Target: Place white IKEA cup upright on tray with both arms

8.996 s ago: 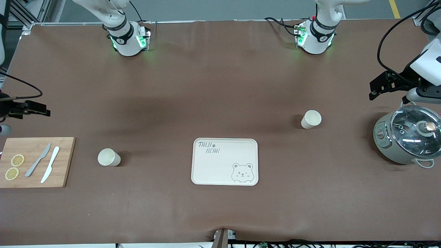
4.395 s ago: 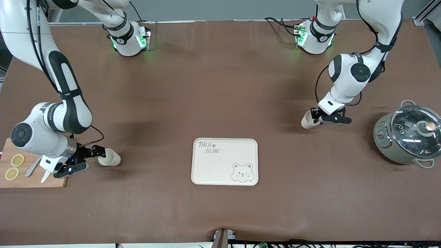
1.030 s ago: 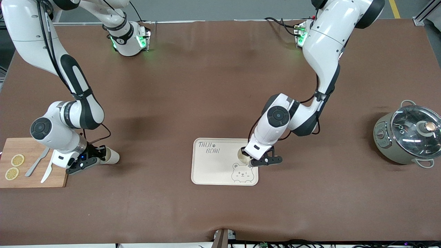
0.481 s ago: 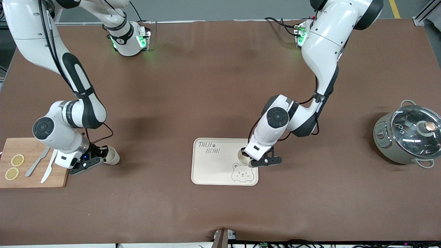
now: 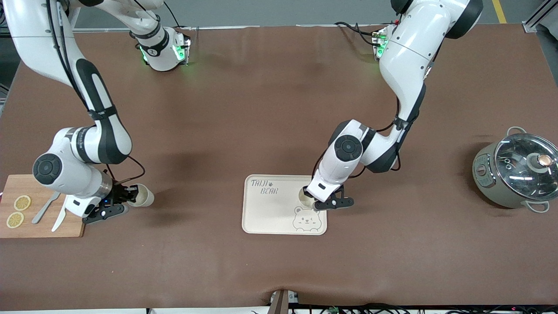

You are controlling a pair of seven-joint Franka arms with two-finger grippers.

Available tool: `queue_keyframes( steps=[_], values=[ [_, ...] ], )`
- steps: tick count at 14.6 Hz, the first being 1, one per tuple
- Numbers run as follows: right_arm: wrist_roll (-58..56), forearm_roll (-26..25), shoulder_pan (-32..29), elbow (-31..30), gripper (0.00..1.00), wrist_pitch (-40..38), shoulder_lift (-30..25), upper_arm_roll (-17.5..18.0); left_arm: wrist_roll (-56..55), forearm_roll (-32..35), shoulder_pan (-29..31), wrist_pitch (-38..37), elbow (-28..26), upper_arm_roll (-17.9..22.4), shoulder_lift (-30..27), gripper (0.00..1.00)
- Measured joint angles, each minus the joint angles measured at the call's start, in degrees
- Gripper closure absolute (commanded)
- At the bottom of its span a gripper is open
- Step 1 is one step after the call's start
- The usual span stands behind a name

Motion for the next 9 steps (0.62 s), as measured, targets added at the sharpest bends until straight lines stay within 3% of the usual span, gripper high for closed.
queue_keyframes(
  steps=[5,9],
  values=[
    [16.65,1.01,5.49,5.04,1.00,-8.47,-1.33,0.41,-4.86,3.73,-0.05,0.11,0.19,0.03,0.00,0.00],
    [26.81,7.69,10.66,7.36,1.00,-8.38,-0.95,0.64,-7.59,3.77,-0.08,0.12,1.21,0.04,-0.35,0.00]
  ],
)
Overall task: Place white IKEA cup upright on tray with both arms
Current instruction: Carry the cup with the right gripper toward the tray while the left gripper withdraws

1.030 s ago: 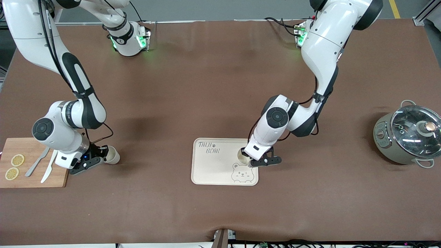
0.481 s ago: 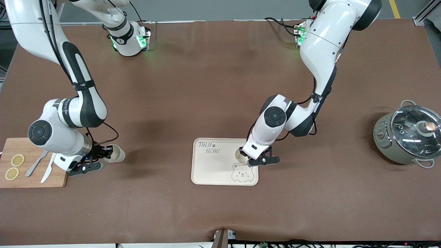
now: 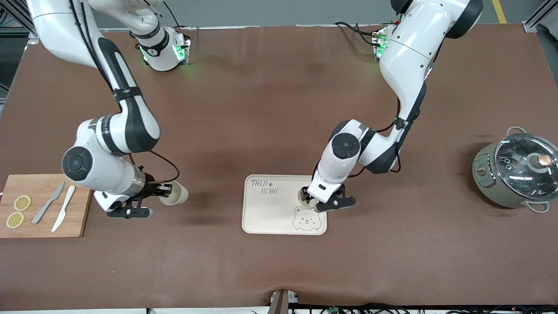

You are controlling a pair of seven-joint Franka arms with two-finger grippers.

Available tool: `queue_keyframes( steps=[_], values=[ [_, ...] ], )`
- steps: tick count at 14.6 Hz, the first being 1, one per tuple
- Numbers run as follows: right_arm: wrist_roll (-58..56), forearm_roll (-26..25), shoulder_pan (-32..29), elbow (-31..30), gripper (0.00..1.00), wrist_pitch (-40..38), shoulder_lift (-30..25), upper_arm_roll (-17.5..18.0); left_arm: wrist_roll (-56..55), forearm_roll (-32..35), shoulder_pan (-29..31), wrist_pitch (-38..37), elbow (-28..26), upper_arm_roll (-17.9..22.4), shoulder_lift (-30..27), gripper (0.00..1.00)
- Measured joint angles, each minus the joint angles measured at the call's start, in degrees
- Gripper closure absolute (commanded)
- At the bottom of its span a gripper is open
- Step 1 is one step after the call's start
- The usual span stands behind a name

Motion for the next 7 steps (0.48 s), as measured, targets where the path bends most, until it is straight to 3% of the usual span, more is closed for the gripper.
queue_keyframes(
  steps=[3,7],
  values=[
    [7.78,1.19,3.78,3.25,1.00,0.25,2.33,0.06,-0.51,0.00,-0.03,-3.01,0.65,-0.02,-1.59,0.00],
    [17.75,1.20,8.85,9.69,1.00,2.53,8.04,0.03,-0.49,0.00,0.35,-14.56,2.43,0.19,-7.35,0.00]
  ],
)
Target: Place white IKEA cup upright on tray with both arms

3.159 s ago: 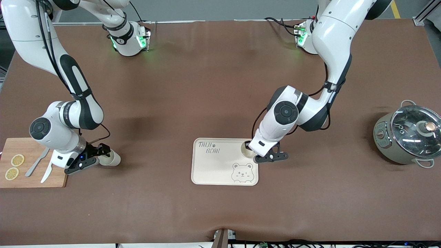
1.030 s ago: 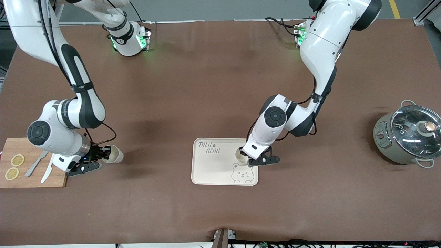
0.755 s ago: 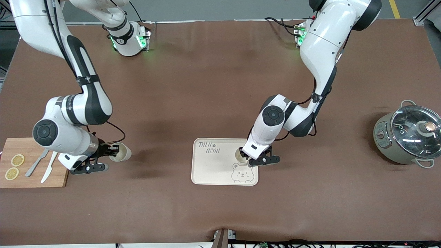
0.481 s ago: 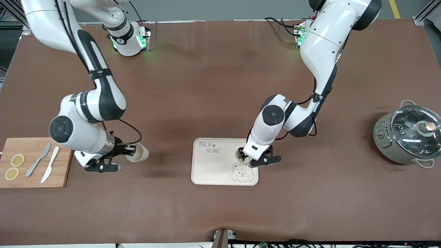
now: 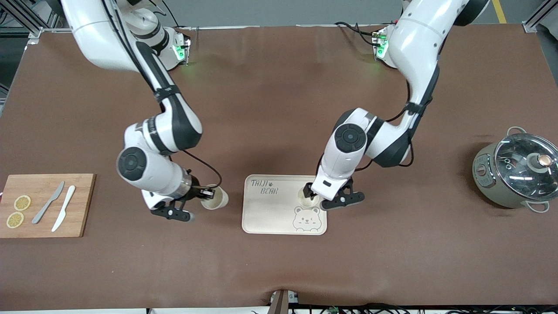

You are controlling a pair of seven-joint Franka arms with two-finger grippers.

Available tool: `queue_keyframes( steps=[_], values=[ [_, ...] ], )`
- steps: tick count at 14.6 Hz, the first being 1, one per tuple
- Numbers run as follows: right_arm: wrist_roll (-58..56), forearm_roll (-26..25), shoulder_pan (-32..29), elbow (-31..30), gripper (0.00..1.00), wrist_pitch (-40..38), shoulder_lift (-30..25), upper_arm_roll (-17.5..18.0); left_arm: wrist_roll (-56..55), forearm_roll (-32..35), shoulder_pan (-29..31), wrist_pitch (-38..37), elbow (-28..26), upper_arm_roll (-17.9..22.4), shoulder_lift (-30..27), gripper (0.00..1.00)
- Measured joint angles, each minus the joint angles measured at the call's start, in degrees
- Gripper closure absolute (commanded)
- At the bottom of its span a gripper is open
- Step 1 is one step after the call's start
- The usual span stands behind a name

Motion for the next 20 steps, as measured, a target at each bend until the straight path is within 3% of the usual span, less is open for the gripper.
queue_keyframes(
  steps=[4,10,15,20],
  values=[
    [5.75,0.00,3.28,4.88,1.00,4.09,5.36,-0.11,6.19,-0.37,4.51,-8.52,0.32,0.20,-6.11,0.00],
    [13.80,-0.23,10.72,10.73,1.00,7.30,12.49,-3.19,21.73,-4.07,15.29,-13.44,0.55,0.22,-8.94,0.00],
    [14.37,-2.43,12.59,11.04,1.00,9.12,14.39,-3.88,32.20,-5.50,22.65,-14.62,0.59,0.18,-10.11,0.00],
    [14.40,-3.30,13.16,11.04,1.00,10.50,15.35,-3.88,35.14,-5.52,24.24,-20.12,0.87,0.15,-14.00,0.00]
  ],
)
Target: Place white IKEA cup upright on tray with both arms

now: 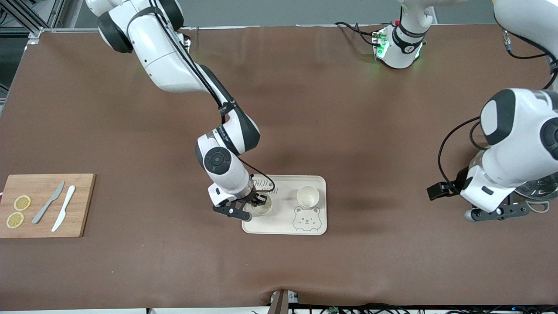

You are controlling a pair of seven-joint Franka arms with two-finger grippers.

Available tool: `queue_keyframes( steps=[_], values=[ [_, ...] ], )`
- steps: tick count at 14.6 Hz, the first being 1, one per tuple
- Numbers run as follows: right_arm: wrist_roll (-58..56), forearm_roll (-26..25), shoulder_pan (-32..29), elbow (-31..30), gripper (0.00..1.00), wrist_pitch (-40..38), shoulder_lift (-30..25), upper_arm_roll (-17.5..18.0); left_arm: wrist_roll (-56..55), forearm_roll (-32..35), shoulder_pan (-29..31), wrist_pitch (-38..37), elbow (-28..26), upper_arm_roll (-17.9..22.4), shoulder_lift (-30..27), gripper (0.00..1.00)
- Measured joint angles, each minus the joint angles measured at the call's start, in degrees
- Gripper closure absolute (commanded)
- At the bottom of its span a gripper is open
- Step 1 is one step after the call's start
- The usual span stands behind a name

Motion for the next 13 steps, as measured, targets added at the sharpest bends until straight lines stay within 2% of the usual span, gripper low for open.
queue_keyframes(
  steps=[3,4,5,10,13],
  values=[
    [0.67,-0.29,0.26,0.00,1.00,0.25,0.16,0.00,2.73,0.00,0.00,-5.61,0.04,-0.07,-3.64,0.00],
    [0.77,-0.45,0.30,0.00,0.60,0.54,0.21,0.00,4.23,-0.12,0.00,-7.58,0.04,-0.08,-4.76,0.00],
    [0.84,-0.58,0.31,0.00,0.01,0.69,0.23,0.00,5.82,-0.55,0.00,-9.59,0.05,-0.08,-5.77,0.00],
    [0.91,-0.83,0.20,0.10,0.00,0.82,0.24,-0.56,8.89,-1.34,-0.36,-16.98,-0.28,-0.12,-11.61,0.00],
    [0.89,-0.88,0.06,1.03,0.00,0.74,0.05,-0.76,9.05,-1.38,-0.45,-18.47,-3.64,-0.21,-16.91,0.00]
  ],
)
